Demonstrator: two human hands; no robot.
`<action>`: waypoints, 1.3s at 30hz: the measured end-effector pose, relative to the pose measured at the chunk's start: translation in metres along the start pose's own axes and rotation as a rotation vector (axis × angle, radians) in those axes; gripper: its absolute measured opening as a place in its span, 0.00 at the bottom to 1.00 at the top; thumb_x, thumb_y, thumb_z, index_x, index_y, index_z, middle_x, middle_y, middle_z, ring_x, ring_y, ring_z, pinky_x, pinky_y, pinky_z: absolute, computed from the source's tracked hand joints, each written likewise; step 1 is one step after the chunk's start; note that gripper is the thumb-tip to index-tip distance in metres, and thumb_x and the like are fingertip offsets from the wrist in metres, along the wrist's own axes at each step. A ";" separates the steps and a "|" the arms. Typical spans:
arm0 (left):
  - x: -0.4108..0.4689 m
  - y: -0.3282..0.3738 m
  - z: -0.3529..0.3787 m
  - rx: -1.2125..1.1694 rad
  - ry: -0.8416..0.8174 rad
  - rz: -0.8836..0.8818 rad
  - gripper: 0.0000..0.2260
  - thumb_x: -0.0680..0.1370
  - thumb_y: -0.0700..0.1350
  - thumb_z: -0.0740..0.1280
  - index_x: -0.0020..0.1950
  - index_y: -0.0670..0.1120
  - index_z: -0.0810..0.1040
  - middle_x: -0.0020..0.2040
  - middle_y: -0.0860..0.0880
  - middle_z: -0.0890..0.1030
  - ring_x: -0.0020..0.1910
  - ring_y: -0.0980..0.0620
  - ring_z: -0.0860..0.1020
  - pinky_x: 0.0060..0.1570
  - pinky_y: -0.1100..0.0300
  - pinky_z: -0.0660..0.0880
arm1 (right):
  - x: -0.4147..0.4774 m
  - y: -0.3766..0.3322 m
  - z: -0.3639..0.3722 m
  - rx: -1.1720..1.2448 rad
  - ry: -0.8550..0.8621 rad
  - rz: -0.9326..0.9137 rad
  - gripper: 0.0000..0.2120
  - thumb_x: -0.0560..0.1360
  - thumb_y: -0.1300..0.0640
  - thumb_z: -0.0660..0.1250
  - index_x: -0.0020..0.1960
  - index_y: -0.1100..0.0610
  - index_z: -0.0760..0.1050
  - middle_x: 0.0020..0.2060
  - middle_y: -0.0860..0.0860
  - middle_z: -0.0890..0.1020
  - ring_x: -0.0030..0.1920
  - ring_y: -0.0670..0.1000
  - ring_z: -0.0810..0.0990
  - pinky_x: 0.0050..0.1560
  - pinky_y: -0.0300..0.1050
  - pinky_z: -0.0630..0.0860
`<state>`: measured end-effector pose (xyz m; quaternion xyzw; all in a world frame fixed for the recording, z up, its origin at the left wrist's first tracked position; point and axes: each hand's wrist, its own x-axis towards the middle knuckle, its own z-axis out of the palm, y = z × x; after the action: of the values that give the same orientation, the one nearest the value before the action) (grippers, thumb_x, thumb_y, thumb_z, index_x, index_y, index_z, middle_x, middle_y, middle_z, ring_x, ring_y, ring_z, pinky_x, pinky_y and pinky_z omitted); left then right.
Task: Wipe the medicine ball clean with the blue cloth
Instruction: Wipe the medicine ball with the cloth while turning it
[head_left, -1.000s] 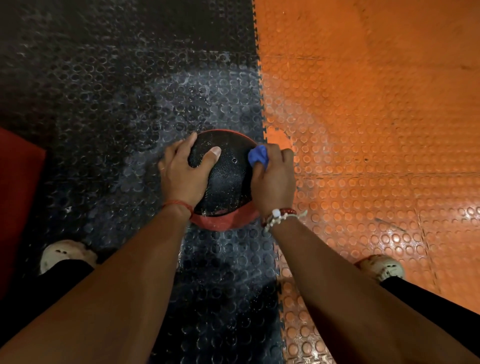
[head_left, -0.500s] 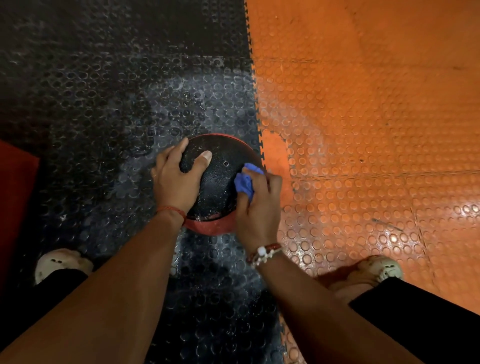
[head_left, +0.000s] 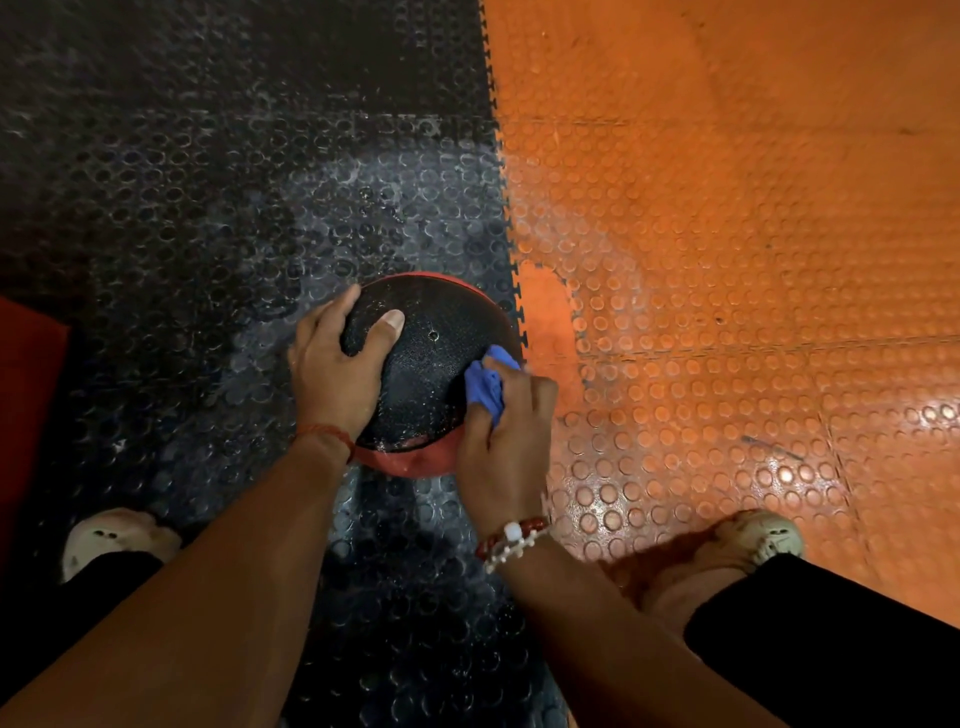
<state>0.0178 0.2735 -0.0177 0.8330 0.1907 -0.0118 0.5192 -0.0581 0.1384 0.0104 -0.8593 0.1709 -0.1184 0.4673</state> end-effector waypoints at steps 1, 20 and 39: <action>0.000 -0.002 -0.002 -0.006 -0.004 0.002 0.31 0.67 0.70 0.64 0.69 0.62 0.71 0.68 0.56 0.67 0.70 0.51 0.66 0.70 0.47 0.65 | 0.006 0.000 0.001 -0.010 -0.013 -0.030 0.18 0.72 0.56 0.56 0.60 0.54 0.72 0.56 0.55 0.70 0.59 0.56 0.73 0.52 0.46 0.73; -0.008 -0.027 -0.023 -0.078 -0.030 0.103 0.23 0.76 0.51 0.66 0.71 0.54 0.71 0.67 0.49 0.68 0.64 0.57 0.68 0.55 0.83 0.61 | 0.048 0.008 0.007 -0.058 -0.028 -0.030 0.11 0.74 0.62 0.62 0.56 0.60 0.74 0.50 0.58 0.73 0.46 0.53 0.72 0.45 0.42 0.66; -0.012 -0.024 -0.026 -0.096 0.002 0.069 0.23 0.76 0.51 0.66 0.71 0.53 0.71 0.67 0.50 0.67 0.62 0.59 0.68 0.49 0.86 0.61 | 0.072 0.028 0.011 0.034 -0.099 0.128 0.05 0.76 0.56 0.61 0.45 0.57 0.73 0.42 0.56 0.76 0.41 0.54 0.73 0.39 0.42 0.64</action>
<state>-0.0054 0.3014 -0.0238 0.8131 0.1628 0.0160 0.5587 0.0065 0.1036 -0.0161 -0.8434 0.2002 -0.0485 0.4962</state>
